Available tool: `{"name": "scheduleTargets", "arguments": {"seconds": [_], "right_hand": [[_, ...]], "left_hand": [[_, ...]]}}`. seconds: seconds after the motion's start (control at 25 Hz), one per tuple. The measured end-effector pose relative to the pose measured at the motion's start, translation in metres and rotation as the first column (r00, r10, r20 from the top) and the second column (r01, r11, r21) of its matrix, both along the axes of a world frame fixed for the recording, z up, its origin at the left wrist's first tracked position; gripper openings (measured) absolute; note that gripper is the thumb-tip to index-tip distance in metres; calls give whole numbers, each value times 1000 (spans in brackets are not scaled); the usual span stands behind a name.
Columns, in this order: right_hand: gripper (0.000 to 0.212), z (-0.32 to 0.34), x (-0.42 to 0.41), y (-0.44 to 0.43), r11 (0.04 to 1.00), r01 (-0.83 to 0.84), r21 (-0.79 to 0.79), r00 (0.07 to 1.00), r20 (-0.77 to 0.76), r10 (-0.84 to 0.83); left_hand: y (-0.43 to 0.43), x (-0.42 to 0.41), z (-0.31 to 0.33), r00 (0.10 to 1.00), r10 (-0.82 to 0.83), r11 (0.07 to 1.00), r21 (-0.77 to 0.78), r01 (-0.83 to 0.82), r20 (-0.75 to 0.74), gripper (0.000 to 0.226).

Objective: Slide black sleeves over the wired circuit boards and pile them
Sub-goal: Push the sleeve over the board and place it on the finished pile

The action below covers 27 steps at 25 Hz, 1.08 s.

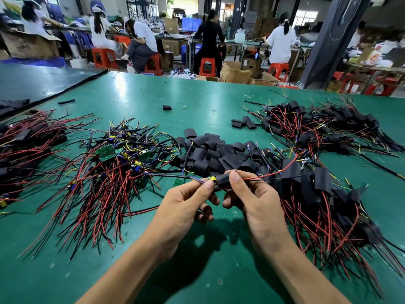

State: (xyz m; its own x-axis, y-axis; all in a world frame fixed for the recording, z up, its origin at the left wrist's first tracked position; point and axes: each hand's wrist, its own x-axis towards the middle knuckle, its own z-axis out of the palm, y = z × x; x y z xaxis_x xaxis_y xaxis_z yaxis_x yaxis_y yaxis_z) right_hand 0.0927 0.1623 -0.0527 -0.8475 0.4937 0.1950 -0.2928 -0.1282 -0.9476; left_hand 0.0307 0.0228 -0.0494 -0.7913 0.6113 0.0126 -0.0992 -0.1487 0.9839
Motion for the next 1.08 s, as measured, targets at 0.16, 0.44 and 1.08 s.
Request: {"name": "scheduleTargets", "arguments": {"seconds": [0.16, 0.44, 1.08], "right_hand": [[24, -3, -1, -4, 1000, 2, 27, 1000, 3, -2], [40, 0, -1, -6, 986, -134, -99, 991, -29, 132], [49, 5, 1, -10, 982, -174, -70, 982, -88, 168]], "left_hand": [[-2, -2, 0, 999, 10, 1000, 2, -10, -53, 27], [-3, -2, 3, 997, -62, 997, 38, 64, -42, 33], [-5, -8, 5, 960, -189, 967, 211, 144, 209, 41]]}}
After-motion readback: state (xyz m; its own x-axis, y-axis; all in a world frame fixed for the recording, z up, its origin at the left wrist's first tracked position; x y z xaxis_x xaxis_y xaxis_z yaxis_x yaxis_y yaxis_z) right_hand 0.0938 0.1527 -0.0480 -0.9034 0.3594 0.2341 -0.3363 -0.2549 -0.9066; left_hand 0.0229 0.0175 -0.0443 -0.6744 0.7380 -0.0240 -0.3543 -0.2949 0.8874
